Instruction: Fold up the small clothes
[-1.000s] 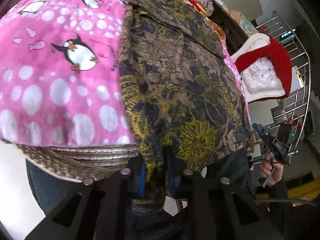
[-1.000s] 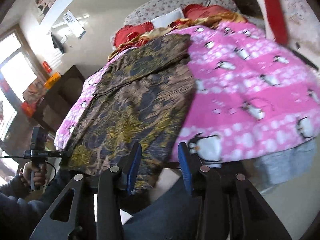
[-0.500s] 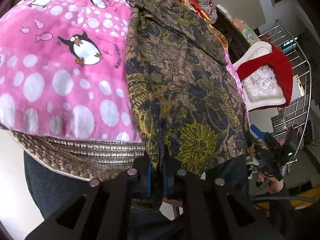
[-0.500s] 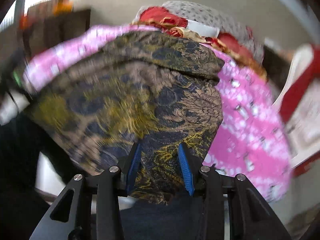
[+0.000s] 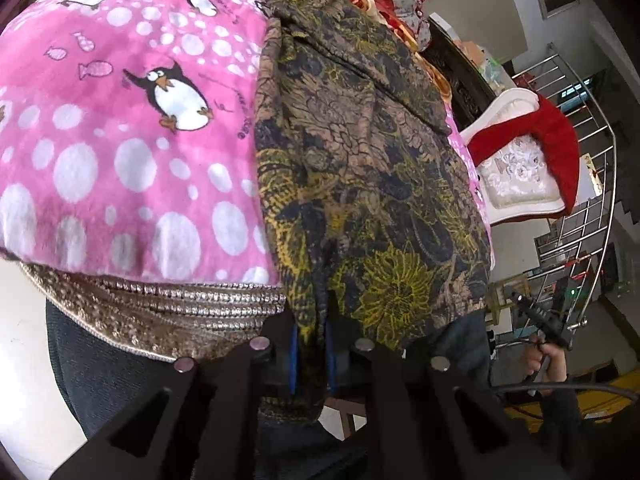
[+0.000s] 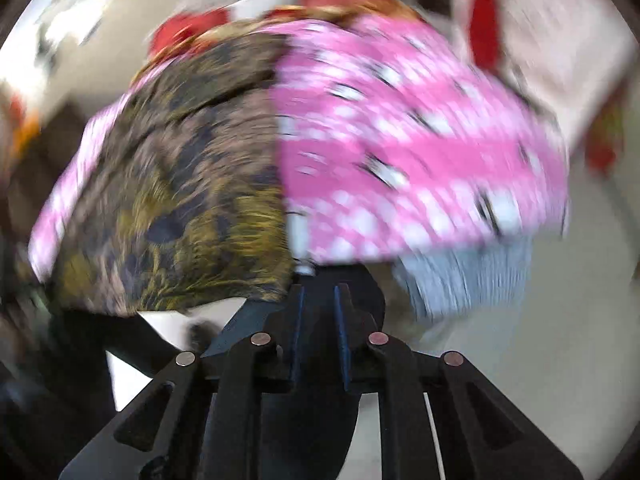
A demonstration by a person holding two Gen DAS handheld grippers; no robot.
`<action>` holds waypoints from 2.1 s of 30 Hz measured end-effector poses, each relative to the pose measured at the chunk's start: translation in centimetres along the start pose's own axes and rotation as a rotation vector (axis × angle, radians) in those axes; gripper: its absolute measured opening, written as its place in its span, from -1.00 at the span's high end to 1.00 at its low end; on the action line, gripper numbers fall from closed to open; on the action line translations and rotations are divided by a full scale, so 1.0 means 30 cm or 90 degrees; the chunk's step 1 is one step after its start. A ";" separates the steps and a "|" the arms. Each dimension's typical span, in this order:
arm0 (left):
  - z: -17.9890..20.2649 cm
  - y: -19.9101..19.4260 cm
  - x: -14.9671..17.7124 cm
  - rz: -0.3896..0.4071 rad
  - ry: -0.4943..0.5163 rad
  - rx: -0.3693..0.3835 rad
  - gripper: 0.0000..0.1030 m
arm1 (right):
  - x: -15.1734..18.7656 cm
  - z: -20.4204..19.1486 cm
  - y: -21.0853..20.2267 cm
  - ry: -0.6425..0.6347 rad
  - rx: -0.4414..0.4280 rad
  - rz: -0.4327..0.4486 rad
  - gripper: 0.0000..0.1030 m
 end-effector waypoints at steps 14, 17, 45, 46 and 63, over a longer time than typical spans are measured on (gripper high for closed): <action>-0.003 0.003 0.005 0.001 -0.036 -0.003 0.75 | -0.156 0.006 0.242 -0.072 -0.338 -0.001 0.31; 0.007 0.005 0.002 -0.002 -0.035 -0.019 0.75 | -0.167 0.032 0.274 -0.042 -0.409 -0.005 0.31; 0.097 -0.233 -0.069 0.129 0.011 0.085 0.89 | -0.192 -0.034 0.012 -0.073 -0.461 0.100 0.98; 0.090 -0.258 -0.084 0.143 0.008 0.104 0.89 | -0.209 -0.044 -0.013 -0.065 -0.455 0.114 0.98; 0.186 -0.597 -0.032 0.240 0.094 0.153 0.89 | -0.261 -0.073 -0.425 -0.112 -0.405 0.239 1.00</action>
Point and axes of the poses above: each gripper's, at about its wrist camera, not at the fingertips, and y roughly the way its jaws point, z to its right, x to its underside, the point moved 3 cm from there along y, roughly the way its jaws point, and after that the axes turned 1 degree about -x, right-handed, at the moved point
